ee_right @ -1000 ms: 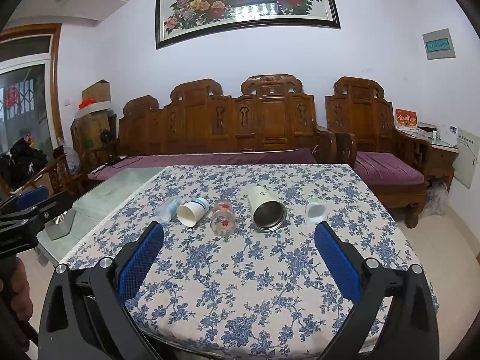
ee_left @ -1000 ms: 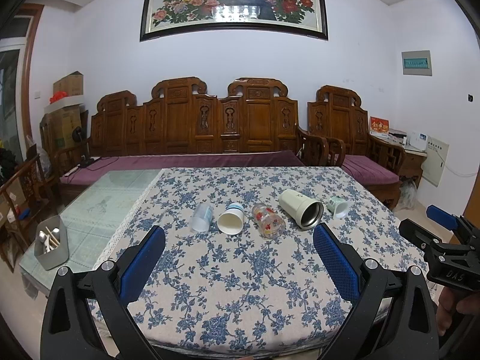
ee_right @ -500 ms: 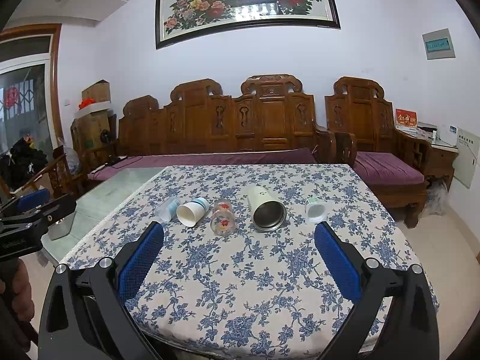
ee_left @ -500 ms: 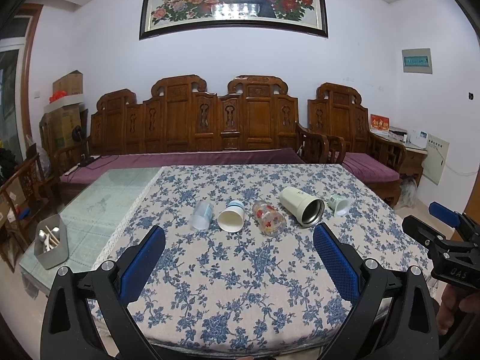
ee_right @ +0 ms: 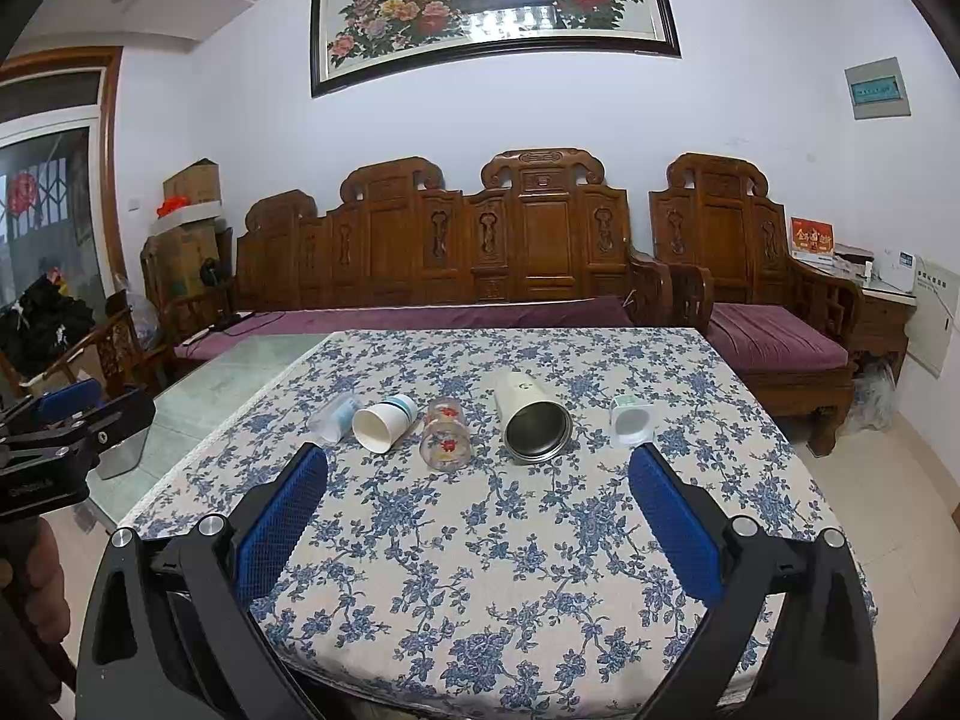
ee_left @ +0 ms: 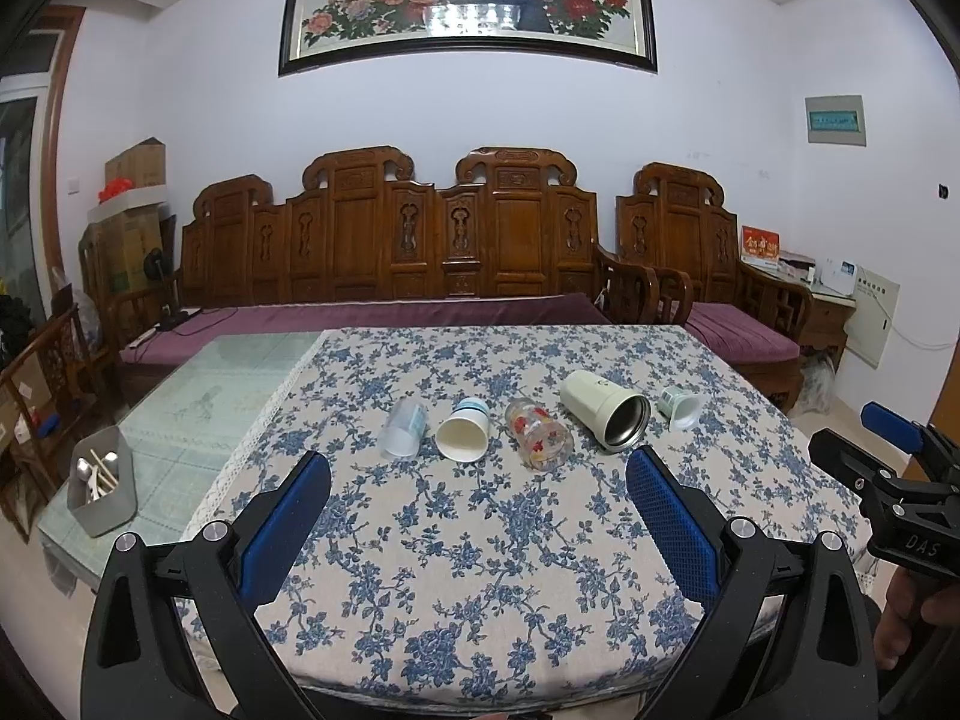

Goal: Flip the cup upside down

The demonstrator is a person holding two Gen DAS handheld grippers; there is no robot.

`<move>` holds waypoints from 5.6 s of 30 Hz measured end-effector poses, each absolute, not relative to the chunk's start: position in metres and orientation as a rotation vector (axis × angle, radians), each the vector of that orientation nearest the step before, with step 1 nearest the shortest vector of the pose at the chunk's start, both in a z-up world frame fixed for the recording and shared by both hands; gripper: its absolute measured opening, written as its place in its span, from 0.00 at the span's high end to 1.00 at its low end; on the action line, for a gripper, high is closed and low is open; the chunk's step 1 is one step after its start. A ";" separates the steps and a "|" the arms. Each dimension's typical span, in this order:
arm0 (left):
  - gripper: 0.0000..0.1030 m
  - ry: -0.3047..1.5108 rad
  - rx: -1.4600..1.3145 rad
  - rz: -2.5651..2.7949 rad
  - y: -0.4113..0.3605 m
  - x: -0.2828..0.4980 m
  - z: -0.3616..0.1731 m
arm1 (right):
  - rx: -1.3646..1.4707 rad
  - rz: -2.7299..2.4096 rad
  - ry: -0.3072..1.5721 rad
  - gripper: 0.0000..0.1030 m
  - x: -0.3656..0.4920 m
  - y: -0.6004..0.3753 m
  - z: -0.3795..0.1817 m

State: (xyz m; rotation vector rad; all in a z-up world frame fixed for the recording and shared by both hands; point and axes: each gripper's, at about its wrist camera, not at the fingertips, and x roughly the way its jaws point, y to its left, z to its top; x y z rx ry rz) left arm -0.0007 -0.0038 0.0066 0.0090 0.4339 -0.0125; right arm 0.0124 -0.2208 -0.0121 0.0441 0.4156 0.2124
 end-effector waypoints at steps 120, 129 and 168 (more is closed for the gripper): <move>0.49 0.999 -0.015 -0.279 -0.029 0.205 -0.143 | 0.049 0.286 0.704 0.07 0.184 -0.230 -0.152; 0.49 0.996 -0.028 -0.307 -0.072 0.194 -0.165 | 0.085 0.256 0.719 0.07 0.195 -0.252 -0.159; 0.08 0.703 0.010 -0.066 0.048 0.135 -0.118 | 0.064 0.407 1.087 0.30 0.227 -0.130 -0.172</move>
